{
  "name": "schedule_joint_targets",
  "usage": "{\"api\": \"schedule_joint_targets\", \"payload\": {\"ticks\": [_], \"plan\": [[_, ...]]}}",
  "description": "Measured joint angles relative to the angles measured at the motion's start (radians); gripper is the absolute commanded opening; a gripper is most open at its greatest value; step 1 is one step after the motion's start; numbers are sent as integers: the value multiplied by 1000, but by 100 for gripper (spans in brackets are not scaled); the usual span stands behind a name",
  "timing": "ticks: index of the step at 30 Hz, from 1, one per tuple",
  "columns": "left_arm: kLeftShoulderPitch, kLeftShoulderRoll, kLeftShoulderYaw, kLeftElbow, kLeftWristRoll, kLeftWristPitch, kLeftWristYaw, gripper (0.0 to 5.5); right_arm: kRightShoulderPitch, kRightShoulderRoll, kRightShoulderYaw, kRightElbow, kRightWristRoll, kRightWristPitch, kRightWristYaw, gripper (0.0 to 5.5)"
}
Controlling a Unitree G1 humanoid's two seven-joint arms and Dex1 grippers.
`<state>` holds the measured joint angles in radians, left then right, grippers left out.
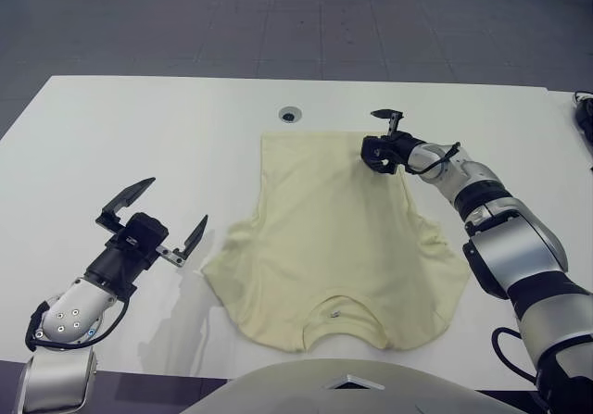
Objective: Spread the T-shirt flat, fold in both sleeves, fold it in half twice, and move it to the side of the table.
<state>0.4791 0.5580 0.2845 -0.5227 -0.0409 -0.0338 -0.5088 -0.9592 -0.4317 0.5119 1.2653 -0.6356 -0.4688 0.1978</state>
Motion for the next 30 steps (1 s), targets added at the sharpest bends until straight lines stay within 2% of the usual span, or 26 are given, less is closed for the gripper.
{"api": "schedule_joint_targets", "payload": {"ticks": [10, 15, 18, 21, 26, 30], "plan": [[-14, 0, -11, 18, 0, -2, 4, 537, 8, -43, -21, -18, 0, 19, -87, 540], [-3, -87, -8, -18, -69, 36, 54, 537, 44, -119, -181, -143, 154, -95, -150, 540], [58, -227, -56, -101, -203, 100, 122, 537, 151, -122, -320, -323, 361, -226, -127, 540], [173, -378, -143, -157, -320, 127, 181, 537, 296, -120, -453, -578, 628, -236, -38, 540], [330, -496, -218, -166, -358, 125, 246, 537, 595, -124, -607, -1009, 883, -73, 12, 540], [421, -547, -236, -165, -440, 164, 286, 537, 785, -124, -664, -1231, 911, 51, 25, 540]]}}
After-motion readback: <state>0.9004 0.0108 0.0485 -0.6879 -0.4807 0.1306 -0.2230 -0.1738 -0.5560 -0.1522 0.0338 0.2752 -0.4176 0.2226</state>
